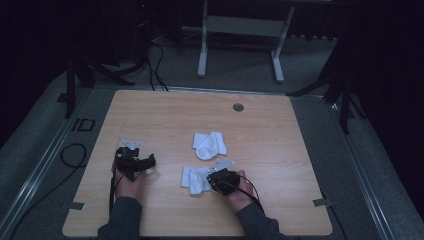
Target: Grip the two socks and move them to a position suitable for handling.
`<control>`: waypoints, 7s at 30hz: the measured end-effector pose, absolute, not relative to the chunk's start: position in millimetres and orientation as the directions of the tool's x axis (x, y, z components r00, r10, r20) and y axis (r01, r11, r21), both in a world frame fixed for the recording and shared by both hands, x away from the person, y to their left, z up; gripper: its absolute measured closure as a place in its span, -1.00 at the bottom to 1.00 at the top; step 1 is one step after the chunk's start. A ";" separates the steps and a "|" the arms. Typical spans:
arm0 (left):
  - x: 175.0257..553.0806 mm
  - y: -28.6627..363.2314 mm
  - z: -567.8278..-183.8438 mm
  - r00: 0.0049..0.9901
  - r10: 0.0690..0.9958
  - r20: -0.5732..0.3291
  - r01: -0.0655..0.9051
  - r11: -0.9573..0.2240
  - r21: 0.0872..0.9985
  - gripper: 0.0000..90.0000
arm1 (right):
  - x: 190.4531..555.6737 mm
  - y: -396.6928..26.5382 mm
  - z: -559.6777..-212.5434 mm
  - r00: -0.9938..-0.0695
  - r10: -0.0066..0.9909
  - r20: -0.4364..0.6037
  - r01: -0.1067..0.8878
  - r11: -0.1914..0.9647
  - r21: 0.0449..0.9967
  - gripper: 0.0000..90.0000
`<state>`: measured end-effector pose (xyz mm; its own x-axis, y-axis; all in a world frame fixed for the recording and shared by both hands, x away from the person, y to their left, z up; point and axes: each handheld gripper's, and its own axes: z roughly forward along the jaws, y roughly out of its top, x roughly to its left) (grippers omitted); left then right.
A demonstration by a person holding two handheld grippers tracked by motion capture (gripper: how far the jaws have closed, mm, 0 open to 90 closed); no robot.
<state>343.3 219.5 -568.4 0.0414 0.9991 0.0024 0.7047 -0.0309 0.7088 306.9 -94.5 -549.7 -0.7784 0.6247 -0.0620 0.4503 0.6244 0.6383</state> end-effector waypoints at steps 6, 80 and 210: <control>343.3 219.4 -568.4 0.041 0.999 0.002 0.705 -0.030 0.709 -0.69 | 307.0 -94.0 -536.1 -0.790 0.609 -0.066 0.434 0.633 0.641 0.64; 343.2 218.7 -568.5 0.045 0.999 0.003 0.705 -0.034 0.709 -0.69 | 319.9 -218.2 -499.0 -0.629 0.754 -0.191 0.533 0.597 0.600 0.86; 343.0 216.9 -568.5 0.054 0.999 0.000 0.704 -0.038 0.710 -0.69 | 384.3 -232.0 -474.9 -0.559 0.828 -0.044 0.554 0.413 0.722 0.67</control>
<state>343.0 216.9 -568.5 0.0542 0.9985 -0.0002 0.7036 -0.0381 0.7095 384.3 -232.0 -474.9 -0.5590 0.8280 -0.0444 0.5545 0.4130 0.7225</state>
